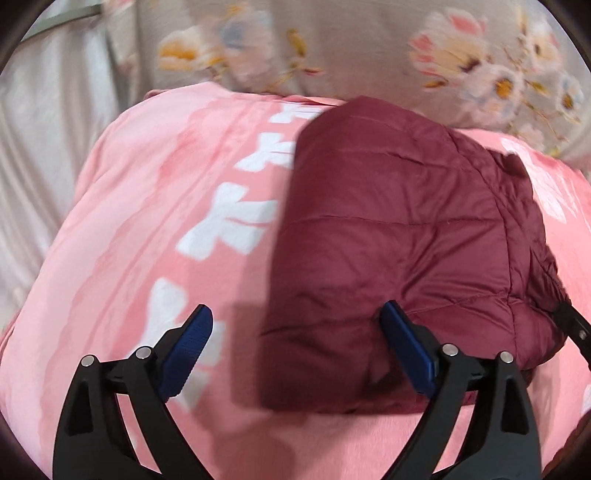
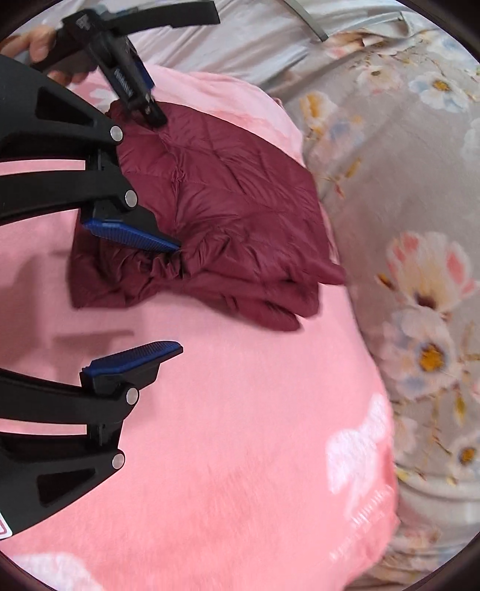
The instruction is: Fold large clothes
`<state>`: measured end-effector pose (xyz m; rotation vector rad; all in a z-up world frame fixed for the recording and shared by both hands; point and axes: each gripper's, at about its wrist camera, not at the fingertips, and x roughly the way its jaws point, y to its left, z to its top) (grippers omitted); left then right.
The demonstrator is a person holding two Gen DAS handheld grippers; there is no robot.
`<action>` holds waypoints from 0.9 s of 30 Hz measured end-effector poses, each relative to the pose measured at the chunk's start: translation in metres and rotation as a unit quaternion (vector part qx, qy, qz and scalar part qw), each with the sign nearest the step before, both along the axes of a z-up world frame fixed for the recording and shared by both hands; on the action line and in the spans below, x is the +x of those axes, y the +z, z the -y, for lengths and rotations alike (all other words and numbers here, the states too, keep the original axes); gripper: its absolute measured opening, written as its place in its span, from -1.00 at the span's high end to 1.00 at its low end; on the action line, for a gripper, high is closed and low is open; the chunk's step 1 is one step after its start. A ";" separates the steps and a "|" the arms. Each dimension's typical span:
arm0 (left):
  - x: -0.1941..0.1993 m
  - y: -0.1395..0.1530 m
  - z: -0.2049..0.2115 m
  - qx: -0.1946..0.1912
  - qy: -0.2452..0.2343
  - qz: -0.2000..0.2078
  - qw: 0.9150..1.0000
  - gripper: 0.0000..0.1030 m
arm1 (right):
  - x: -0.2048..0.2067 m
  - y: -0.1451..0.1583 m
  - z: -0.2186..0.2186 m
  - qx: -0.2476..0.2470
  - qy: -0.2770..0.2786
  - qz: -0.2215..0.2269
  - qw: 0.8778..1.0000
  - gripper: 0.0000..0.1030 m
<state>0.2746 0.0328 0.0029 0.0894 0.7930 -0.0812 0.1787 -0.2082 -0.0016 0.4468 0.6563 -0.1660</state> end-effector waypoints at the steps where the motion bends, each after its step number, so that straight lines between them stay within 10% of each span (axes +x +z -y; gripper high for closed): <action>1: -0.003 0.007 -0.002 -0.005 0.005 0.004 1.000 -0.75 | -0.003 0.007 -0.002 -0.017 -0.004 0.000 1.000 0.25; 4: -0.005 0.031 -0.003 -0.023 0.009 0.018 1.000 -0.75 | -0.001 0.026 -0.015 -0.054 0.008 0.004 0.999 0.71; 11: 0.025 0.052 0.018 -0.041 0.007 0.013 0.999 -0.74 | 0.046 0.039 -0.044 -0.102 0.036 0.001 0.994 0.76; 27: 0.054 -0.020 0.035 -0.017 0.000 -0.029 0.999 -0.77 | 0.077 -0.027 -0.037 -0.099 0.033 -0.035 0.994 0.77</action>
